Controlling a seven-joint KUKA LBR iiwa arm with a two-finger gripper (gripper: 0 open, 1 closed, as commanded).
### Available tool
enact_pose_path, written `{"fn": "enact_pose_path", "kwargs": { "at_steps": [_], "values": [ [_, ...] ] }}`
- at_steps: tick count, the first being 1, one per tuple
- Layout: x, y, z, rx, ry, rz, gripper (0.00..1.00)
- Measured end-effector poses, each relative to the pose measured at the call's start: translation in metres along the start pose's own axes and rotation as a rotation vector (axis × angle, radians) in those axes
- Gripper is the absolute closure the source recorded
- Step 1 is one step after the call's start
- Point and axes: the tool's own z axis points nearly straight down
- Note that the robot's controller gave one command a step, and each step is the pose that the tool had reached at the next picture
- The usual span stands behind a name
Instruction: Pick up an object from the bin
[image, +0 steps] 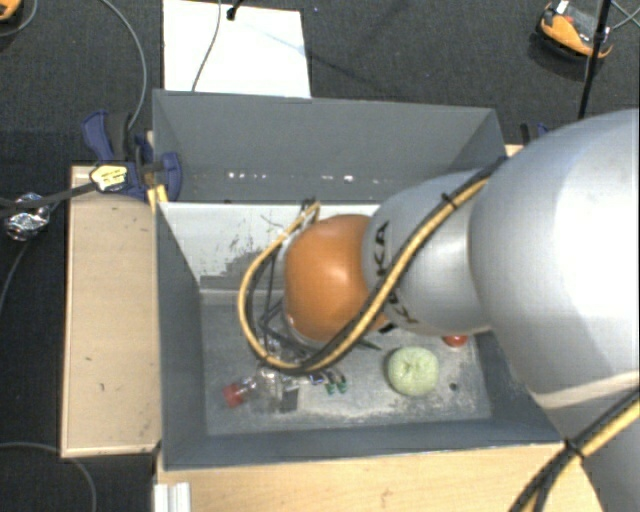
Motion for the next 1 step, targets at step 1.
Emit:
{"fn": "enact_pose_path", "kwargs": {
  "at_steps": [1],
  "values": [
    [0.0006, 0.0048, -0.0035, -0.001, -0.002, -0.005, 1.00]
  ]
}}
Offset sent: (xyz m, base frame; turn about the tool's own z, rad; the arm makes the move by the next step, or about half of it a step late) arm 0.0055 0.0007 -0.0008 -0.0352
